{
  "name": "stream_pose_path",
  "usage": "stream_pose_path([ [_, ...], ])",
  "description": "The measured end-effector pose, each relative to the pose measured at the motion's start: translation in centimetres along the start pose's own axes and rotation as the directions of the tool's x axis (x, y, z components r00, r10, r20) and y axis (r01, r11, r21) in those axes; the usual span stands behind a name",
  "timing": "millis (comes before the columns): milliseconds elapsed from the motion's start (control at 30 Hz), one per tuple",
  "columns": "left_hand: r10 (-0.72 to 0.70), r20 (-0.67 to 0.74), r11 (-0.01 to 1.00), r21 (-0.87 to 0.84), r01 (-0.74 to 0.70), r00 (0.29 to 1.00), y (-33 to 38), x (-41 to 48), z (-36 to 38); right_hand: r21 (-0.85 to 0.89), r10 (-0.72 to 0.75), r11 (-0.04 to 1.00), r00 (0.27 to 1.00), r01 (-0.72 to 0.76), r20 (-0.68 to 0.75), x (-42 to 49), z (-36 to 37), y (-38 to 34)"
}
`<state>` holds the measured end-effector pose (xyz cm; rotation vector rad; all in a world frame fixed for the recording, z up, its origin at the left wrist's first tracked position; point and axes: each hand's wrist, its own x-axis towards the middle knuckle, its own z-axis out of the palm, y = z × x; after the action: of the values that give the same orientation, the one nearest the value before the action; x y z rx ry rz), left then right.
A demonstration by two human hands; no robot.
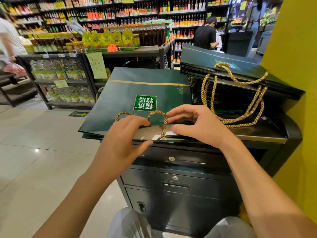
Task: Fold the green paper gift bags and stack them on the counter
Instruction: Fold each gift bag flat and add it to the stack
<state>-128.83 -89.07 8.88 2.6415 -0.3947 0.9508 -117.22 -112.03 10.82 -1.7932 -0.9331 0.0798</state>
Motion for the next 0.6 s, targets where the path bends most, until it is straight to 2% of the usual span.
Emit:
stream_pose_path([
  [133, -0.005, 0.08, 0.963, 0.269, -0.017, 0.997, -2.0, -0.8, -1.0, -0.065, 0.003, 0.998, 0.999, -0.001, 0.035, 0.1, 0.1, -0.2],
  [300, 0.065, 0.064, 0.938, 0.338, -0.083, 0.996, -2.6, -1.0, -1.2, -0.296, 0.08, 0.955, 0.984, -0.03, 0.16, 0.6, 0.6, -2.2],
  [367, 0.086, 0.023, 0.945, 0.314, -0.089, 0.996, -2.7, -0.9, -1.1, -0.461, 0.089, 0.887, 0.979, 0.006, 0.185, 0.9, 1.5, -3.2],
  [467, 0.075, -0.057, 0.958, 0.282, -0.056, 0.996, -2.5, -1.0, -1.1, -0.725, 0.076, 0.685, 0.985, 0.064, 0.158, 1.6, 4.5, -3.9],
  [533, 0.077, -0.085, 0.964, 0.262, -0.052, 0.993, -2.2, -1.0, -1.2, -0.81, 0.037, 0.579, 0.99, 0.088, 0.134, 1.9, 6.8, -4.2],
  [600, 0.079, -0.095, 0.972, 0.23, -0.056, 0.992, -2.0, -1.0, -1.3, -0.836, 0.001, 0.542, 0.995, 0.081, 0.098, 2.2, 8.4, -4.5],
])
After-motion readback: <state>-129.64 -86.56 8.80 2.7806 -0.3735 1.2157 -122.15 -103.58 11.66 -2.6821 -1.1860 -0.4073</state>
